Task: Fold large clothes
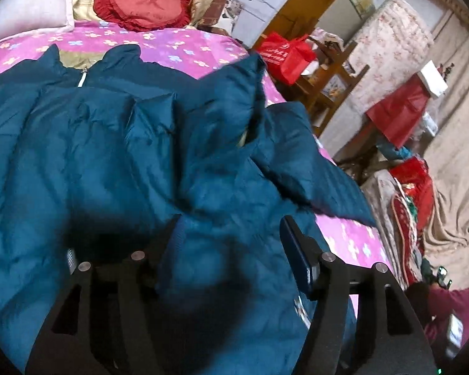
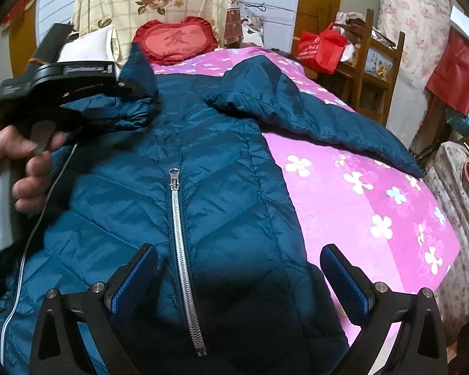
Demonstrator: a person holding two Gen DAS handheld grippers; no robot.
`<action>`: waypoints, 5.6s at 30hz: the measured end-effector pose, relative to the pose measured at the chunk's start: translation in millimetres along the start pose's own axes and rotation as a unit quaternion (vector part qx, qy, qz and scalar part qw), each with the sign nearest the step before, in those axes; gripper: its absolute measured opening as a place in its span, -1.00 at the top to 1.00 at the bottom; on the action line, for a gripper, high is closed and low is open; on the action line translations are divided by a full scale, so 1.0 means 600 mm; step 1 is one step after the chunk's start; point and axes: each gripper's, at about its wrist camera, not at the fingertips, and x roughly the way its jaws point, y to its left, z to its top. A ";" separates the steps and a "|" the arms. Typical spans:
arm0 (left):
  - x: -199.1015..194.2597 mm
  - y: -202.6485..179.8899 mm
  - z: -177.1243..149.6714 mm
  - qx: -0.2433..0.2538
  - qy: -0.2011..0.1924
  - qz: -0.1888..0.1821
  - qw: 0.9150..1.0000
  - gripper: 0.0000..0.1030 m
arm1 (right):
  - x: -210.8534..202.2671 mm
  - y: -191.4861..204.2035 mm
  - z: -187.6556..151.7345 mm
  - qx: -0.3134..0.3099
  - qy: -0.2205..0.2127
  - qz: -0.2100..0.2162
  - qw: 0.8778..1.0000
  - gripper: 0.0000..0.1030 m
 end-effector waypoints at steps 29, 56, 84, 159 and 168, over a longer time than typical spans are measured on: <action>-0.202 0.335 -0.017 -0.169 -0.163 0.309 0.921 -0.42 | 0.288 0.200 0.295 -0.064 0.029 0.170 0.983 -0.99; -0.203 0.319 -0.041 -0.136 -0.125 0.320 0.929 -0.57 | 0.163 0.092 0.133 0.027 0.003 0.204 0.979 -0.99; -0.205 0.313 -0.051 -0.132 -0.121 0.334 0.925 -0.60 | 0.281 -0.470 0.212 0.289 0.021 -0.114 0.950 -0.96; -0.204 0.139 -0.109 -0.165 -0.099 0.101 0.976 0.83 | 0.105 0.114 0.054 -0.075 0.032 0.061 0.995 -1.00; -0.281 0.218 -0.004 -0.098 -0.116 0.217 0.964 0.83 | 0.113 0.113 0.060 -0.076 0.032 0.059 0.995 -1.00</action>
